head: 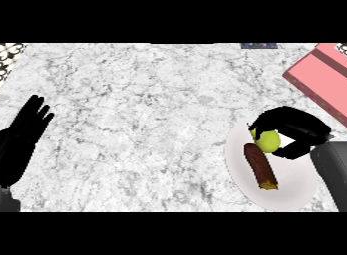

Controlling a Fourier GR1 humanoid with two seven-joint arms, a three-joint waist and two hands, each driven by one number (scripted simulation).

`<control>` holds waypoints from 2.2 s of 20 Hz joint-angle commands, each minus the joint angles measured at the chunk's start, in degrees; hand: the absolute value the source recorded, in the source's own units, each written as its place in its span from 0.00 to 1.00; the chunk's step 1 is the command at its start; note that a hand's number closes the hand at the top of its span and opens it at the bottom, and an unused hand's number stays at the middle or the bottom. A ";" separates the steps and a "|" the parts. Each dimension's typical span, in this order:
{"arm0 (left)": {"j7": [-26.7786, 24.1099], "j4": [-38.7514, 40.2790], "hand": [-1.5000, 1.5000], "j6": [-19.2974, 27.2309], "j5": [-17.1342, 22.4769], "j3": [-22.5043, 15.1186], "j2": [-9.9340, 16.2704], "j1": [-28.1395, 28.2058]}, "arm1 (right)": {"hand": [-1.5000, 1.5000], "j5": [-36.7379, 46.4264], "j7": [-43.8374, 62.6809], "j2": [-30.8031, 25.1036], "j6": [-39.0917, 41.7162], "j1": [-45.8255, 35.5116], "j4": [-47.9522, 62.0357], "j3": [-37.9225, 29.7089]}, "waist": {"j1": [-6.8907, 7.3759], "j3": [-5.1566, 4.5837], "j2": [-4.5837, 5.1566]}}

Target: Pick the pear from the plate and place it in the cardboard box

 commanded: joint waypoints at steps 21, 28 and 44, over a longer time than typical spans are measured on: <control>-0.76 -2.49 0.50 0.12 -2.30 -1.05 -2.70 1.82 | 1.00 7.98 53.48 10.33 8.13 -11.61 0.34 -8.65 | -0.13 0.01 -0.15; -1.64 3.19 0.50 -0.01 -1.91 1.48 -1.60 -0.87 | 1.00 3.94 56.74 9.97 13.87 -14.55 -17.01 -10.39 | -1.17 -0.05 -0.39; -0.26 0.13 0.50 -2.16 -0.65 2.50 -0.44 0.45 | 1.00 1.21 70.12 -0.30 15.45 -22.05 -28.57 -25.40 | -0.08 0.00 -0.01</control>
